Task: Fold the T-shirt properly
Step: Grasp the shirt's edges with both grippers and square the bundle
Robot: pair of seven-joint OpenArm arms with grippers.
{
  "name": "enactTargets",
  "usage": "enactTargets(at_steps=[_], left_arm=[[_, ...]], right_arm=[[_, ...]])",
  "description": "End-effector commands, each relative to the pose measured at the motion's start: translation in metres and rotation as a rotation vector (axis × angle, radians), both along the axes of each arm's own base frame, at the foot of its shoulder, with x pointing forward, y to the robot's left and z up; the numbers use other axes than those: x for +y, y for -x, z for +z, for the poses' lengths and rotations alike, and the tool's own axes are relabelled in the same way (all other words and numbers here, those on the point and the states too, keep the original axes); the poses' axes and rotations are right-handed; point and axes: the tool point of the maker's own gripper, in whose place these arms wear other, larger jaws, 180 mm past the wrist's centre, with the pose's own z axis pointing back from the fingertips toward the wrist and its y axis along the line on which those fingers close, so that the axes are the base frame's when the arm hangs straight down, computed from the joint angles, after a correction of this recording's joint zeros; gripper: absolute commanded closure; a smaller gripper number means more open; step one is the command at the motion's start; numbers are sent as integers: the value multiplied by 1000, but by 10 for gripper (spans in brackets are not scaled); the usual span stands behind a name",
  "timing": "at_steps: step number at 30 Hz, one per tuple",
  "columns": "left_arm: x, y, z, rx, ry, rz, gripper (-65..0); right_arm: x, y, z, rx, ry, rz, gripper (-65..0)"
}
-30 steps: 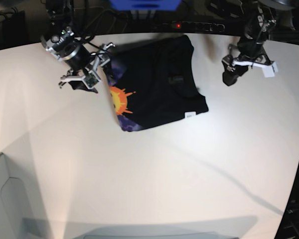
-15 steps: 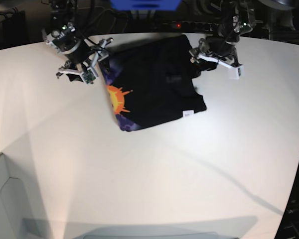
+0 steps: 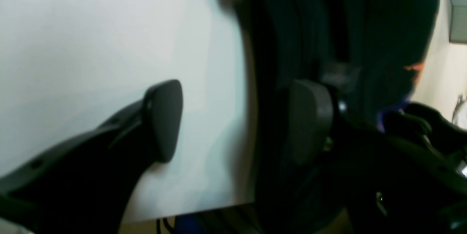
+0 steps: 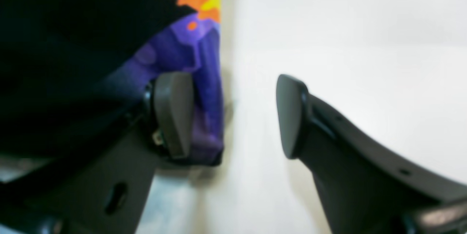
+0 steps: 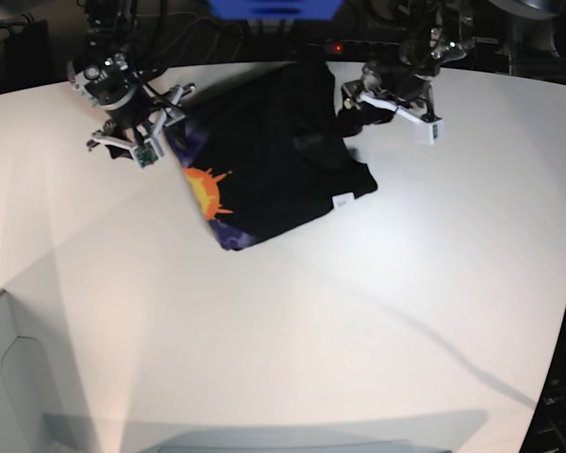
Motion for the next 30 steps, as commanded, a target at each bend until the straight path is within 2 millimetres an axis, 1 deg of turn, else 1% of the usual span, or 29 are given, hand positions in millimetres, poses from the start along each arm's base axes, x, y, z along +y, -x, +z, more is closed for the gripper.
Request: enactTargets(at_steps=[1, 5, 8, 9, 11, 14, 17, 22, 25, 27, 29, 30], left_arm=[[-6, -4, 12, -41, 15, -19, -437], [-17, -2, 20, -49, 75, -57, -437], [-29, -1, 19, -39, 118, -77, -437], [-35, -6, 22, -56, 119, -91, -437], [-44, -10, 22, -67, 111, -121, -437], [-53, -8, 9, -36, 111, -146, -437], [-56, -8, -4, -3, 117, -150, -437], [-53, -2, -15, 31, 108, -144, -437], [-51, 2, -28, 67, 107, -136, -437], [-56, -3, -36, 78, 124, -120, -436], [-60, -4, -45, 100, 137, -111, -433], [-61, -4, -47, 107, 140, -113, -421]], right_arm=[[0, -3, 9, -34, -7, 8, -368], [-3, -8, 24, -78, 9, 5, -368], [-3, -12, 33, -103, 15, 8, -368], [-3, -13, 35, -109, 16, 10, -368], [0, -13, 35, -110, 10, 10, -368], [1, -14, 35, -112, 4, 3, -368], [1, -14, 35, -112, 4, 3, -368], [0, -14, 35, -111, 5, 3, -368], [0, -14, 35, -111, 8, 4, -368], [0, -15, 35, -114, 8, 4, -368], [0, -16, 37, -118, 8, 4, -368], [-1, -19, 39, -128, 9, 2, -368]])
